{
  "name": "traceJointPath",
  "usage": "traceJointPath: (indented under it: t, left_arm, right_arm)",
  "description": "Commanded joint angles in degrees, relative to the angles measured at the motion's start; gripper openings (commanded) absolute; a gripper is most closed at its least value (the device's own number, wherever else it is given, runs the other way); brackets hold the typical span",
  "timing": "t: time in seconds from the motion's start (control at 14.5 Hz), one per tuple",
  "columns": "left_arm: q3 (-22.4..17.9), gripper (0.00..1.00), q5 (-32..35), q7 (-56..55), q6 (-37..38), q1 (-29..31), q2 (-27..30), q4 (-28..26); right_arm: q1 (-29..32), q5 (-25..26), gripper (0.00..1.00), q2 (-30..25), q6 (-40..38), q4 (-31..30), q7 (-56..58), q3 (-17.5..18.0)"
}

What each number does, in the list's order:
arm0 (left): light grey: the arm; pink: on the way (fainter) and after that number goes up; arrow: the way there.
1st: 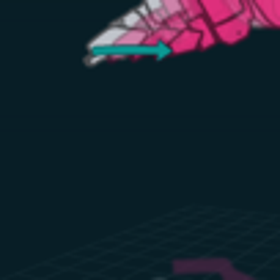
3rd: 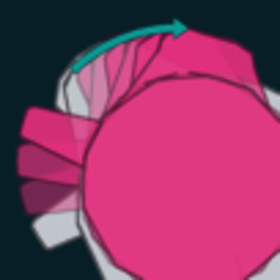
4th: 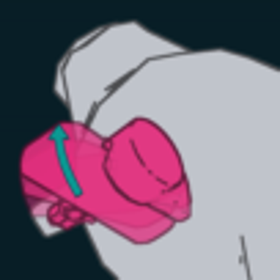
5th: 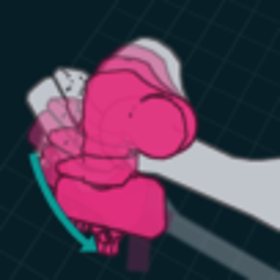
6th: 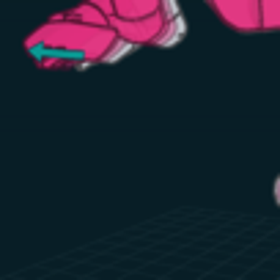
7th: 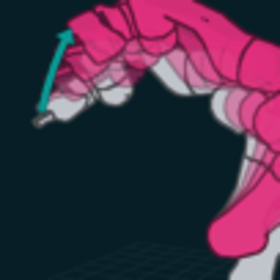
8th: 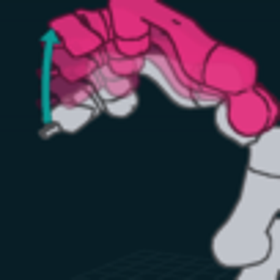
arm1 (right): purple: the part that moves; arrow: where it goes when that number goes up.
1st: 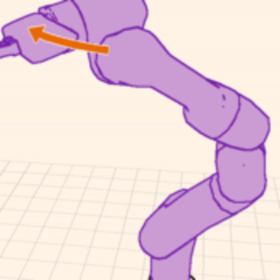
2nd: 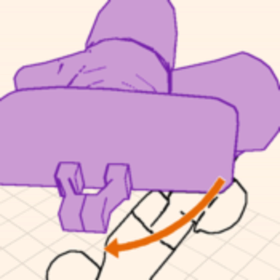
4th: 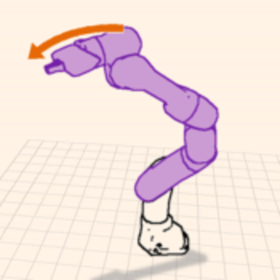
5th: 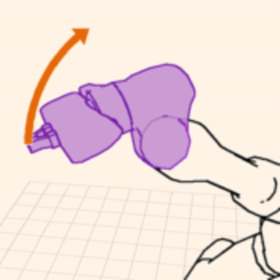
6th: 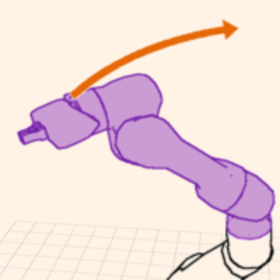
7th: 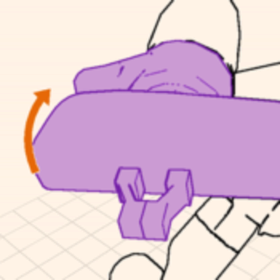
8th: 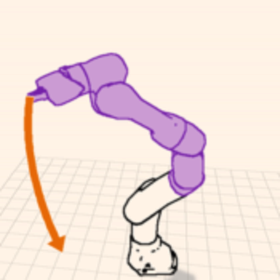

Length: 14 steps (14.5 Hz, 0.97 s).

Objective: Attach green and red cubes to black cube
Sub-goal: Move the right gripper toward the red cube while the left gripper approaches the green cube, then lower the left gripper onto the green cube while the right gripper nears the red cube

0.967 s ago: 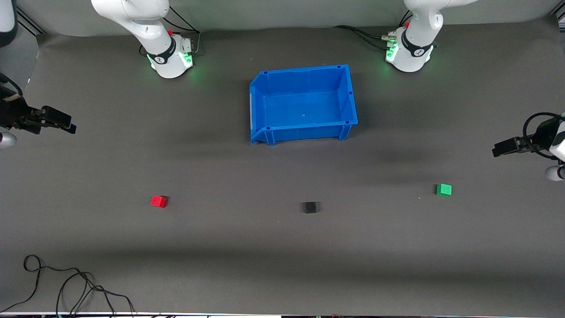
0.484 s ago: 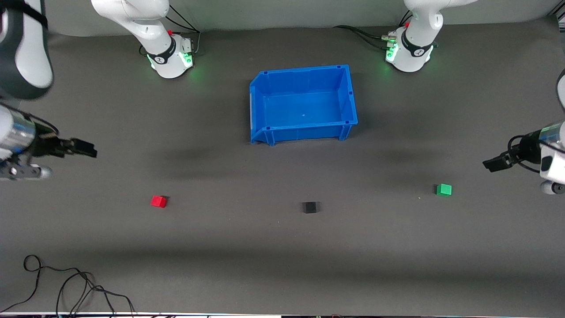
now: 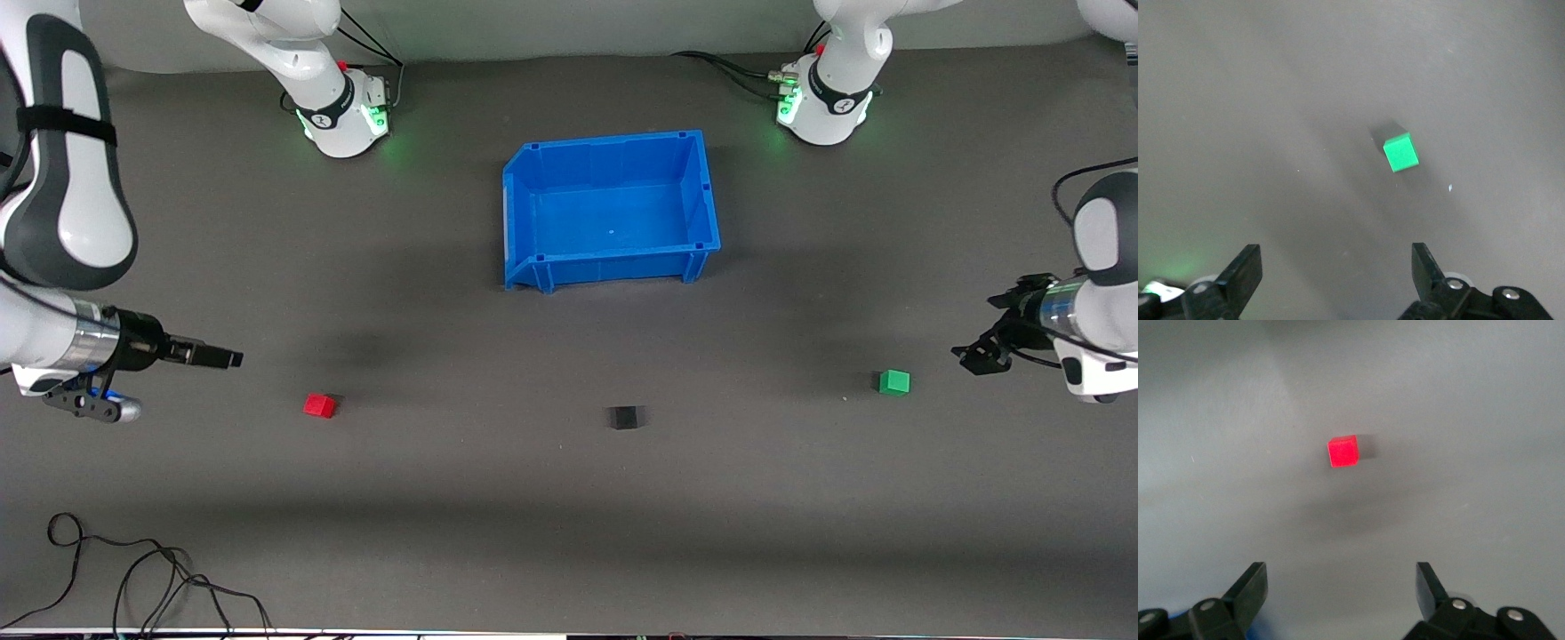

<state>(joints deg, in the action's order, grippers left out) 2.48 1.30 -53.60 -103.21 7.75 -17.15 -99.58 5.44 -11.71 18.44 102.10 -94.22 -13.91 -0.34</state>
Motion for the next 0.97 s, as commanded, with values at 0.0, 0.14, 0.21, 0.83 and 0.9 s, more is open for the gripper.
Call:
traceJointPath:
  t: [0.0,0.14,0.21,0.83,0.9]
  left_arm:
    - [0.2,1.0,0.3,-11.3,-9.3,0.5,-0.3,-5.7]
    - [0.2,1.0,0.2,-15.7,-14.8,0.6,-3.3,-6.6]
    - [0.2,1.0,0.3,-18.4,-17.1,0.6,-4.8,-6.6]
    - [0.1,0.98,1.2,-21.5,-35.2,0.3,-12.7,-11.6]
    - [0.1,0.97,1.5,-21.3,-35.2,-0.1,-13.1,-11.6]
  right_arm:
    - [-0.2,-2.0,0.98,1.9,-0.6,2.5,-14.9,0.2]
    - [0.8,-3.0,0.98,2.6,0.0,2.5,-25.3,-0.1]
    - [1.2,-3.2,0.98,3.6,0.3,3.9,-28.1,-0.5]
    - [0.8,-1.5,1.0,11.7,7.8,9.5,-45.9,-1.0]
    - [0.5,-1.7,1.0,12.7,8.8,9.6,-48.0,-1.0]
